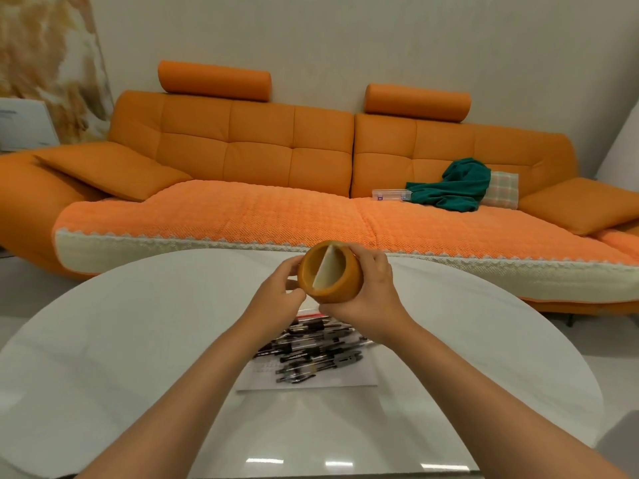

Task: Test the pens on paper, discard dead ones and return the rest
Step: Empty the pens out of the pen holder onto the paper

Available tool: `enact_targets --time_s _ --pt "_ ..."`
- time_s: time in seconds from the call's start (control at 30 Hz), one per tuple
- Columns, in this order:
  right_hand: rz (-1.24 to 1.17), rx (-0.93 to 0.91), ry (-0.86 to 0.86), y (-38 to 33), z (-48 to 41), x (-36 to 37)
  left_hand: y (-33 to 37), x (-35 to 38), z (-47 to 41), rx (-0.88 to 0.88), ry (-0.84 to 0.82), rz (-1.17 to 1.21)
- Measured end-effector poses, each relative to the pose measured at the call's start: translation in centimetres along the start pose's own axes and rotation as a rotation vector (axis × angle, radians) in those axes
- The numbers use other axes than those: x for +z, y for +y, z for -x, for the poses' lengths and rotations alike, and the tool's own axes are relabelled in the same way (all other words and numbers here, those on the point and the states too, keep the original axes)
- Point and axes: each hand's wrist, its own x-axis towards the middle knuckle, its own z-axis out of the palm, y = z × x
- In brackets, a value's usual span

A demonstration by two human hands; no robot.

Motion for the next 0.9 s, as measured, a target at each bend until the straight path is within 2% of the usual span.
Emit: enact_targets --time_s 0.23,0.47,0.67,0.9 --pt "-0.279 0.124 -0.137 -2.7 -3.0 5.2 -1.3 -6.0 -0.1 0.033 0.101 0.095" --pt "-0.402 0.239 -0.343 -4.5 -8.3 11.2 -5.6 -11.0 -1.2 0.006 0.240 -0.140" --pt "-0.464 0.244 -0.402 -4.6 -11.4 16.3 -8.5 -13.7 -2.4 -0.085 0.360 -0.168" --pt "-0.537 0.223 -0.417 -3.9 -13.0 20.0 -10.5 -15.1 -3.5 -0.138 0.427 -0.194"
